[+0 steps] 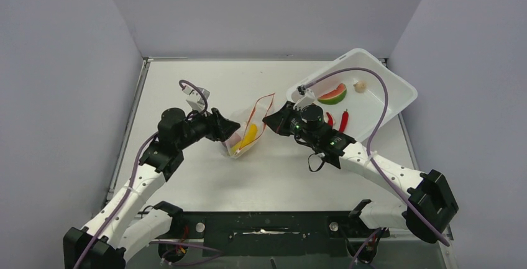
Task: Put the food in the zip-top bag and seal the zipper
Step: Adjust the zipper food storage bag at the center of the board.
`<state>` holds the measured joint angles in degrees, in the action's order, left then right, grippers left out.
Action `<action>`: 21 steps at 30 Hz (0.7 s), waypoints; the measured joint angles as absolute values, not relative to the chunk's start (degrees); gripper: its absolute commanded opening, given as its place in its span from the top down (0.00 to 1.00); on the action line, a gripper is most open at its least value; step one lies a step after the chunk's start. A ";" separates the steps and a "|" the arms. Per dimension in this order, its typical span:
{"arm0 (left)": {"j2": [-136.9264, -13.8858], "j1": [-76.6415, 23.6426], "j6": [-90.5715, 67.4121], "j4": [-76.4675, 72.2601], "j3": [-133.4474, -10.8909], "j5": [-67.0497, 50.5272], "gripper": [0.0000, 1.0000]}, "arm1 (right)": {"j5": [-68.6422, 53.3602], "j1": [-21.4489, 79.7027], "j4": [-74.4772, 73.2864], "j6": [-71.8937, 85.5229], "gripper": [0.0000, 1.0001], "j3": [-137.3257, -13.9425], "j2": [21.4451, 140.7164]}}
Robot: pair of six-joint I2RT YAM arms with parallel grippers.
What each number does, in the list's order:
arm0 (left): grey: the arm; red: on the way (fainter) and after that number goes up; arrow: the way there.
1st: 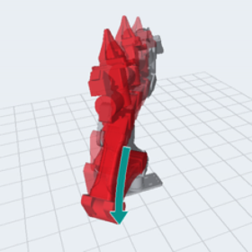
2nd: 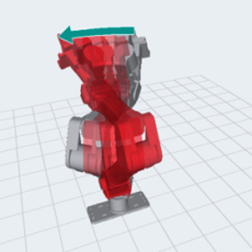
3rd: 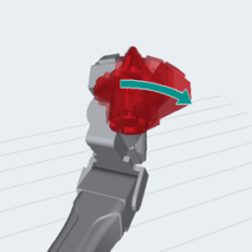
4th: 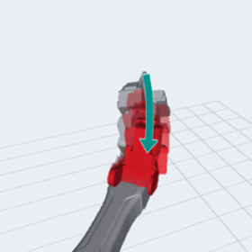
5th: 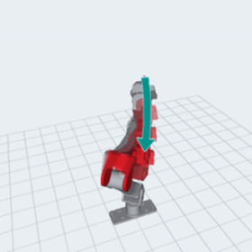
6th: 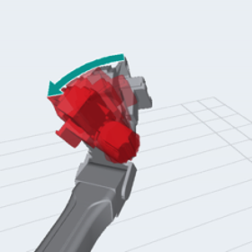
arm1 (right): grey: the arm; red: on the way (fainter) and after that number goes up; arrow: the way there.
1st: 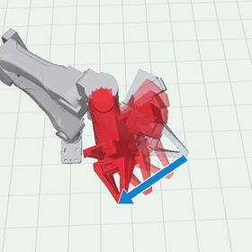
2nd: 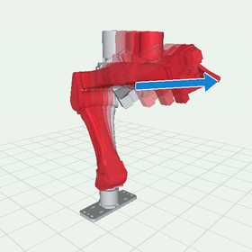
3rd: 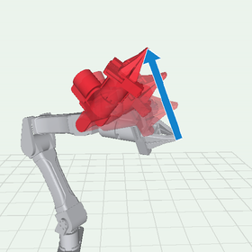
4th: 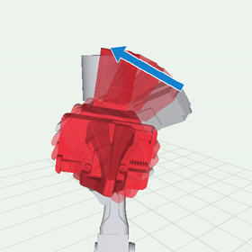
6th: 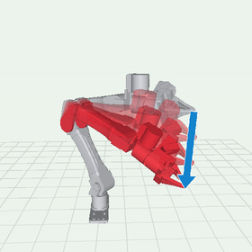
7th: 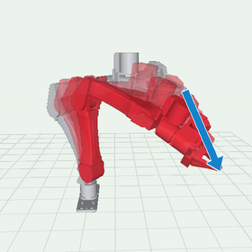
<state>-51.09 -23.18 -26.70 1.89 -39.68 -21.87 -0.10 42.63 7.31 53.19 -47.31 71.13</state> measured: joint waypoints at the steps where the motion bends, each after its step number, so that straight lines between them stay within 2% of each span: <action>1: -51.59 -23.18 -26.39 1.41 -39.68 -22.04 0.45 | 0.08 42.74 7.31 53.19 1.00 -47.31 71.16; 21: -62.54 -23.29 -23.27 -10.20 -40.97 -30.87 0.46 | 2.57 43.59 7.38 52.77 1.00 -47.31 72.12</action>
<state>-62.54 -23.29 -23.27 -10.20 -40.97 -30.87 2.57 43.59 7.38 52.77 -47.31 72.12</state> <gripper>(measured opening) 0.553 0.022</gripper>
